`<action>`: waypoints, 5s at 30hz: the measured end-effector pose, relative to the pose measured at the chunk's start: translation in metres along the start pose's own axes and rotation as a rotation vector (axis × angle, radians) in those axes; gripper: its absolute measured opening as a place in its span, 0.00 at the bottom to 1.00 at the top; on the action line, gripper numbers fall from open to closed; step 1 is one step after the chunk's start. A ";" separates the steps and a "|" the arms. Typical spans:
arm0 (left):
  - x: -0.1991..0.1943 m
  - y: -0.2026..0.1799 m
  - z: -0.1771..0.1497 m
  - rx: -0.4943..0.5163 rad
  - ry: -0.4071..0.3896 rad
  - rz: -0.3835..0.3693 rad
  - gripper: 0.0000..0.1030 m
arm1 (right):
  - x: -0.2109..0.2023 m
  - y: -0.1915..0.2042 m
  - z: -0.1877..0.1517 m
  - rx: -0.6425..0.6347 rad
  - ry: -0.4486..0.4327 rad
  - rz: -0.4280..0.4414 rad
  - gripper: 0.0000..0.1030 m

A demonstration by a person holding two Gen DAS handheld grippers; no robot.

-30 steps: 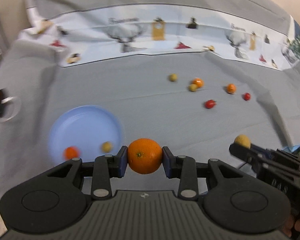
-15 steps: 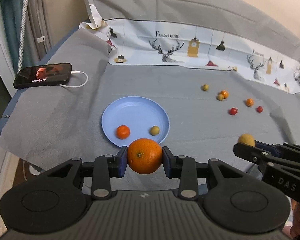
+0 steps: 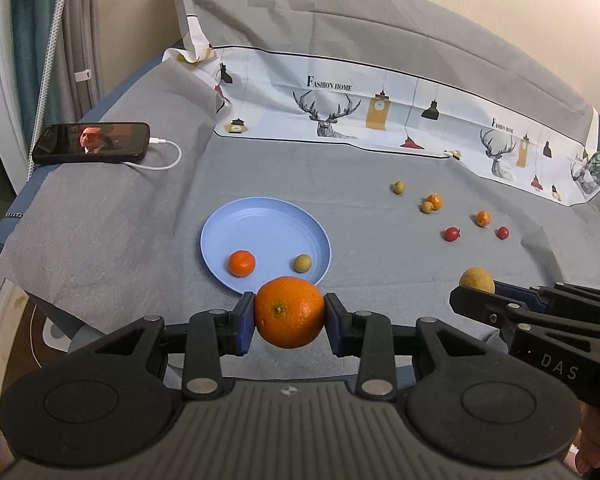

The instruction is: Organize fruits

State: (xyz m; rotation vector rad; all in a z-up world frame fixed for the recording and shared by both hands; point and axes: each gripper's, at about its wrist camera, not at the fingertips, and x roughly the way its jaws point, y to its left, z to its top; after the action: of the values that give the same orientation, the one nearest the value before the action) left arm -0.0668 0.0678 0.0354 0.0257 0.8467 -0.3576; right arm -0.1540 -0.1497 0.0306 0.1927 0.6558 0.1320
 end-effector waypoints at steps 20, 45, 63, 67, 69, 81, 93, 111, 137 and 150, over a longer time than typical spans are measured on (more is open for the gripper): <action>0.016 0.004 0.005 -0.009 0.031 0.008 0.39 | 0.013 -0.004 -0.002 0.016 0.037 0.002 0.26; 0.166 0.031 0.072 0.005 0.242 0.158 0.39 | 0.150 -0.015 0.033 -0.020 0.154 -0.007 0.26; 0.288 0.046 0.091 0.054 0.343 0.239 0.41 | 0.283 -0.027 0.033 -0.099 0.311 0.002 0.26; 0.272 0.045 0.099 0.070 0.272 0.235 0.99 | 0.288 -0.025 0.041 -0.111 0.313 0.015 0.55; 0.253 0.041 0.100 0.081 0.229 0.224 1.00 | 0.277 -0.025 0.047 -0.110 0.279 0.005 0.71; 0.121 0.016 0.048 0.118 0.166 0.252 1.00 | 0.135 -0.008 0.028 -0.079 0.154 0.023 0.97; 0.053 -0.004 0.015 0.096 0.089 0.272 1.00 | 0.052 0.010 0.000 -0.096 0.037 -0.045 0.99; 0.008 -0.024 -0.007 0.118 0.024 0.286 1.00 | 0.000 0.020 -0.019 -0.104 -0.063 -0.083 0.99; 0.024 -0.011 -0.006 0.087 0.082 0.270 1.00 | 0.020 0.023 -0.019 -0.100 -0.001 -0.075 0.99; 0.041 -0.009 -0.005 0.091 0.128 0.286 1.00 | 0.033 0.019 -0.020 -0.085 0.033 -0.070 0.99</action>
State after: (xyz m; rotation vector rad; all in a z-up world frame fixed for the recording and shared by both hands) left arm -0.0480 0.0477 0.0028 0.2539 0.9380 -0.1263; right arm -0.1410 -0.1228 -0.0003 0.0860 0.6875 0.0955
